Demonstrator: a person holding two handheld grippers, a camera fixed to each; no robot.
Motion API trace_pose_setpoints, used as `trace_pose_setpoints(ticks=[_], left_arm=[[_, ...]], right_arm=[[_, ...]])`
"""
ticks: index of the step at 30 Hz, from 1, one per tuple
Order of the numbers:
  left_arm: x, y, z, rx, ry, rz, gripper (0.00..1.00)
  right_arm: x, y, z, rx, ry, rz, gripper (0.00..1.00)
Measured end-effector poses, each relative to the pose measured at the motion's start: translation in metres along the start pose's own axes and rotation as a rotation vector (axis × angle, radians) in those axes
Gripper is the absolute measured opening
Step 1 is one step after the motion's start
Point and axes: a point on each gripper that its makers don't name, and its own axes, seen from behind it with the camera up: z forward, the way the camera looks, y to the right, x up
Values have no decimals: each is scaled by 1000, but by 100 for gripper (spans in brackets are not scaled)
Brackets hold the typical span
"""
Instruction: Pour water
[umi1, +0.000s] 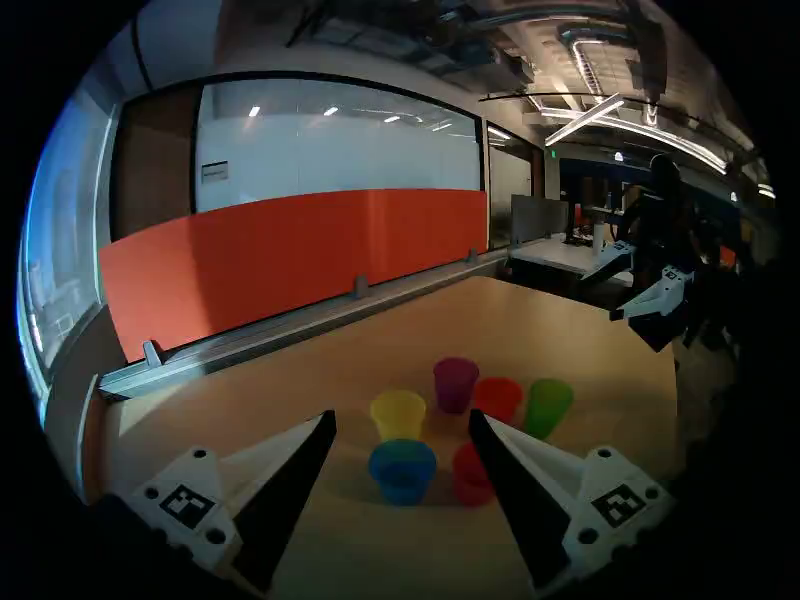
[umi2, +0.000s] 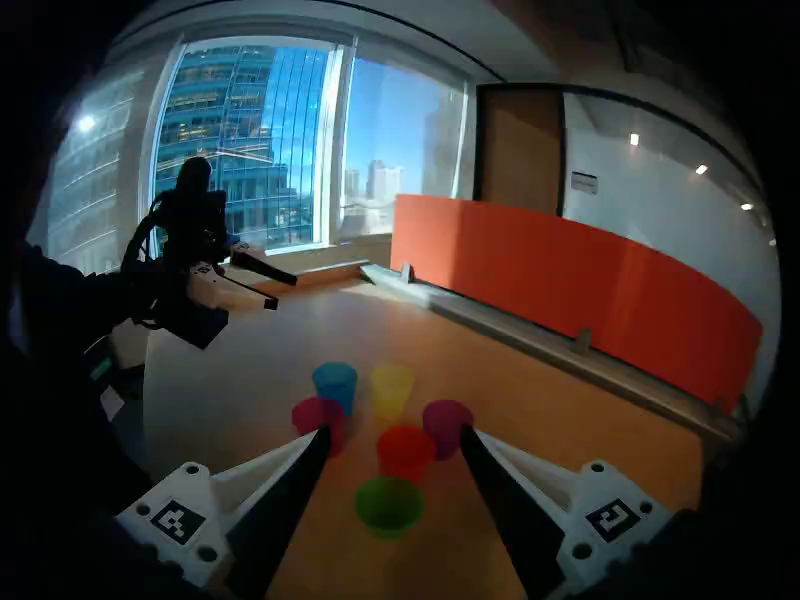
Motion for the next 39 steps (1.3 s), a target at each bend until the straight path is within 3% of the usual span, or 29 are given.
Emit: trace_pose_setpoints(ticks=[15,27,39], left_arm=[[-54,5,25,-33,-111,-6,99],[-95,11,37,-53,-186,-22,99],[-128,8,50,-63,-250,-42,99]], right_arm=[[-47,1,15,25,-77,57,99],[-84,0,26,27,-141,76,99],[-112,-6,36,38,-197,100,99]])
